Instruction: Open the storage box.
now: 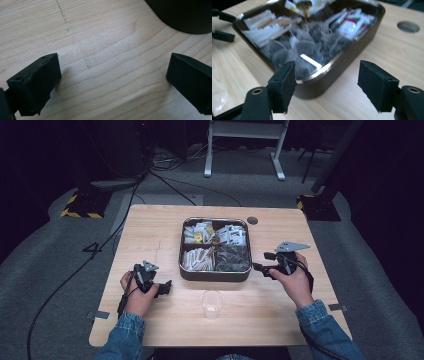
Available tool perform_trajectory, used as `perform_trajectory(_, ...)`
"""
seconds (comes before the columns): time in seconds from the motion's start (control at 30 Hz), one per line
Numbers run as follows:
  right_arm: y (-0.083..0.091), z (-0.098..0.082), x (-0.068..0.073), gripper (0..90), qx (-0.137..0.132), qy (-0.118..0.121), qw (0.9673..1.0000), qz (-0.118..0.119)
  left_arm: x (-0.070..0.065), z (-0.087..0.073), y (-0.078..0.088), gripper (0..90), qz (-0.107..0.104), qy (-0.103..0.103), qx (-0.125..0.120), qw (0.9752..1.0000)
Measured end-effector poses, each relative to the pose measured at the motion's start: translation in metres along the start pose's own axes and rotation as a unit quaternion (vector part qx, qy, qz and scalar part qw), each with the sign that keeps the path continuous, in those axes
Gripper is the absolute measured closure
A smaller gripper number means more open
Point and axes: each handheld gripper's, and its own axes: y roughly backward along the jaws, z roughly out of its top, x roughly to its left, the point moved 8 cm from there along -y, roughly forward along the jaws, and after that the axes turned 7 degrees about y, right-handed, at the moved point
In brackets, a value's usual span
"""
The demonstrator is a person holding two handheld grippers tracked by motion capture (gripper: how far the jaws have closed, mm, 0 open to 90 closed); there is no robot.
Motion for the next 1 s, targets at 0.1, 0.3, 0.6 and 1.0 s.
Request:
perform_trajectory(0.1,-0.007,0.017,0.006,30.2,-0.004,0.005,1.0000,0.007,0.000,0.000,0.000,0.1,0.000,0.000,0.000,1.0000)
perform_trajectory(0.3,-0.022,0.034,0.013,30.2,-0.001,0.013,0.9996,0.026,0.001,-0.001,0.001,0.1,0.004,0.005,0.000,1.0000)
perform_trajectory(0.6,-0.049,0.057,0.014,34.8,0.003,0.026,0.9990,0.037,0.001,0.000,0.000,0.0,0.012,0.012,-0.002,0.9998)
perform_trajectory(1.0,-0.091,0.076,0.017,34.9,0.017,0.035,0.9981,0.047,0.001,0.000,0.000,0.0,0.012,0.013,-0.002,0.9998)
